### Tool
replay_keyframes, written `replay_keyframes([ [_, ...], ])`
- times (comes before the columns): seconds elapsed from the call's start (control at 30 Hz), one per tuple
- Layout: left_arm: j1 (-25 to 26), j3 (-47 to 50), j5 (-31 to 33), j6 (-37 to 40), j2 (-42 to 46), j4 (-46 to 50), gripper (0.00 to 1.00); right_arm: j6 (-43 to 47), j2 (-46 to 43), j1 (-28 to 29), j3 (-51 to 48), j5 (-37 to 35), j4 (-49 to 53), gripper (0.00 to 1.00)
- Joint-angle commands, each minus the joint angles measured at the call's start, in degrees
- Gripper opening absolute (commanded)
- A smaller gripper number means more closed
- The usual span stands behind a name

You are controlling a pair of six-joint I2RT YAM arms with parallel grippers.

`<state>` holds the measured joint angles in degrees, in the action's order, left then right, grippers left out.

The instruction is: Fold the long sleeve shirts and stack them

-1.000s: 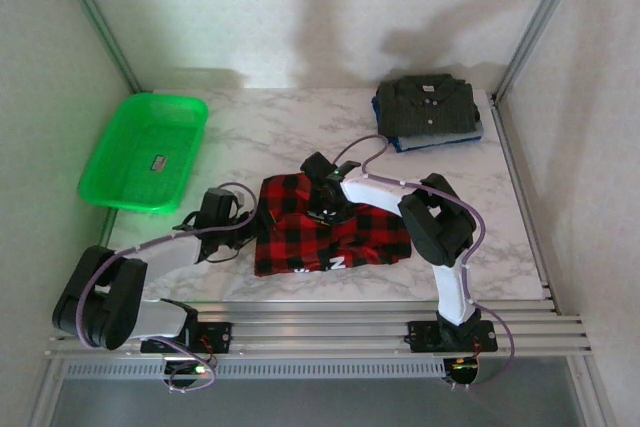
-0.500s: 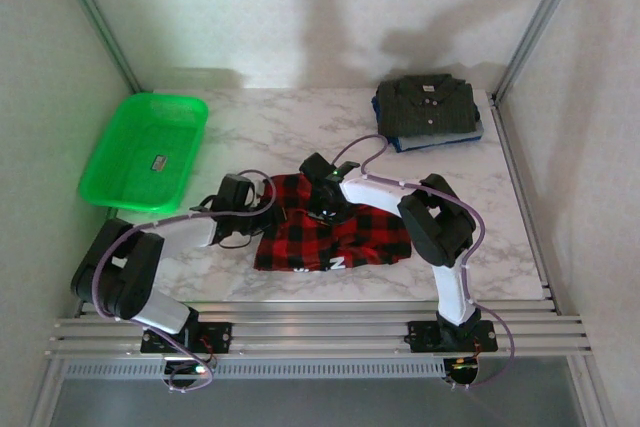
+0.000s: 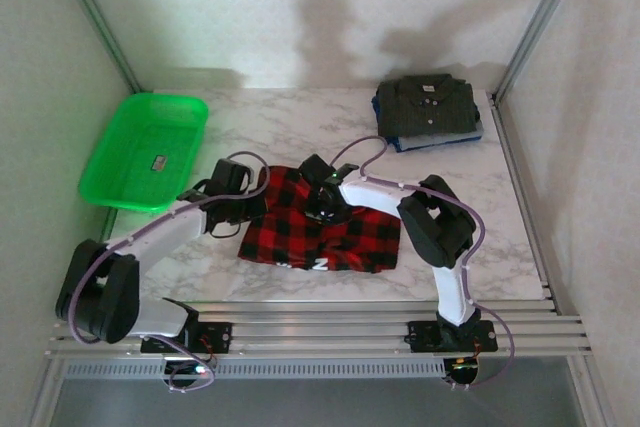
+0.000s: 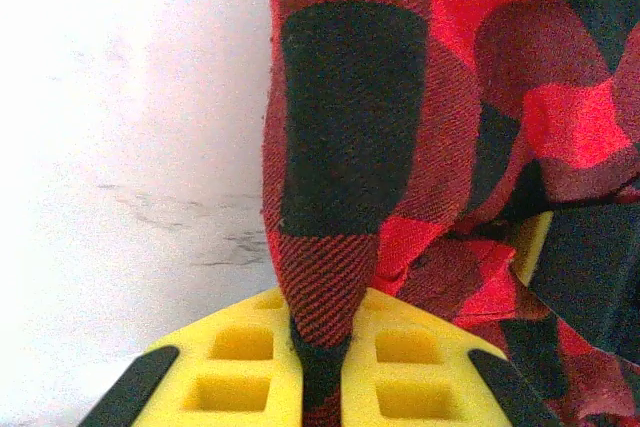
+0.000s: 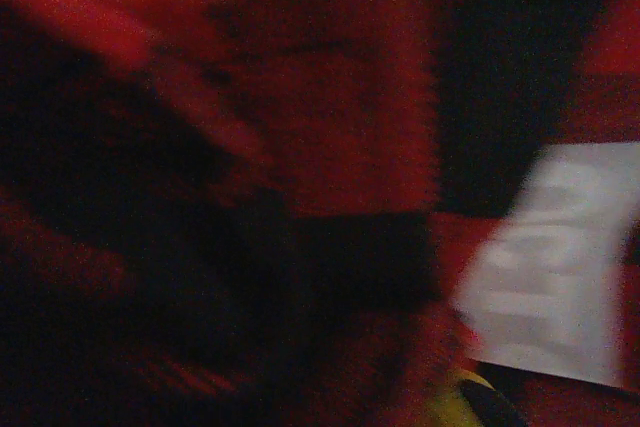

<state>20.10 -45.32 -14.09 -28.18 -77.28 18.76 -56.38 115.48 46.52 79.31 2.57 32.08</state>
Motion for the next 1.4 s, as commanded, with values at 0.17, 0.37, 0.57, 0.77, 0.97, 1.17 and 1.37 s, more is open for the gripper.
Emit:
replay_keyframes([
  [0.17,1.8,-6.1,9.9,3.3,4.2,11.3,0.01,-2.3,-1.8,0.7,-1.3,-1.5,-2.4,0.11],
  [0.37,6.3,-9.2,11.9,4.5,1.1,14.1,0.01,-2.2,-1.2,0.9,1.4,-0.6,-4.0,0.11],
  [0.57,8.5,-14.8,17.0,6.0,-1.3,20.8,0.01,-2.0,-6.9,-1.5,-1.0,-6.4,2.6,0.12],
  [0.77,10.8,-19.4,21.0,7.9,-3.6,25.5,0.0,2.6,-16.7,-9.0,-7.5,-9.7,7.0,0.14],
  [0.97,14.5,-25.0,29.5,8.5,-8.1,32.2,0.0,8.0,-21.1,-16.2,-15.2,-8.8,10.8,0.12],
  [1.17,17.4,-31.6,36.3,8.8,-11.9,37.0,0.0,8.8,-21.2,-19.4,-23.9,-4.2,5.7,0.08],
  [1.37,21.8,-37.7,39.2,8.1,-16.5,39.8,0.0,6.4,-18.7,-18.3,-28.5,0.9,-1.6,0.06],
])
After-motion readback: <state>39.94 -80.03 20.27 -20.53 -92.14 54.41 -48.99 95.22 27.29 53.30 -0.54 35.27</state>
